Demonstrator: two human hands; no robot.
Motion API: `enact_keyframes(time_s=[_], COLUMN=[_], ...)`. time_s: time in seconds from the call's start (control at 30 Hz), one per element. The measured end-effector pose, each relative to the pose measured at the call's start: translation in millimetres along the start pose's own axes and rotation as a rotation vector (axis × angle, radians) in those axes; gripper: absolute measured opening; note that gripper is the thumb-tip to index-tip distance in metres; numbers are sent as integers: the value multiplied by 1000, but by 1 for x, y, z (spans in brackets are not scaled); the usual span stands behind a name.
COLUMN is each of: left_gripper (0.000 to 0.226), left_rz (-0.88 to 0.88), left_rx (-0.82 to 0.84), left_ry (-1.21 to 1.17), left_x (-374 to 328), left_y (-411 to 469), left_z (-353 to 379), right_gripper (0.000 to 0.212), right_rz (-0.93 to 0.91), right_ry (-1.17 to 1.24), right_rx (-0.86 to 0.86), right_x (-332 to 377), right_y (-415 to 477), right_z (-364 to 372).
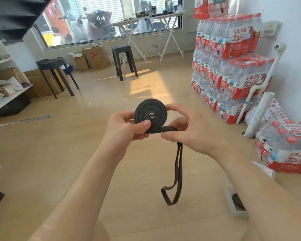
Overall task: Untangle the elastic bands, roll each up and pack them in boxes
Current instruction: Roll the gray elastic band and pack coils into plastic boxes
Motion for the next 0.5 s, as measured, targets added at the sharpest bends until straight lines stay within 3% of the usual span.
enact_keyframes(time_s=[0.37, 0.5], left_gripper=[22, 22], left_rz=[52, 67], left_rx=[79, 119], left_ry=[213, 269], left_x=[0, -1], left_y=[1, 0], left_z=[0, 0], right_gripper=[83, 79], right_rz=[-119, -126], right_ry=[-51, -72], right_rx=[-12, 52], right_x=[5, 4], right_y=[-1, -3], right_z=[-4, 2])
Point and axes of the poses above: each hand's wrist, its own y-axis towards the middle knuckle, its own z-axis out of the palm, x = y × z, the point moved 4 cm from there along y, towards the middle knuckle, and after that the axes turned 12 degrees about -x, right-handed, at the moved point
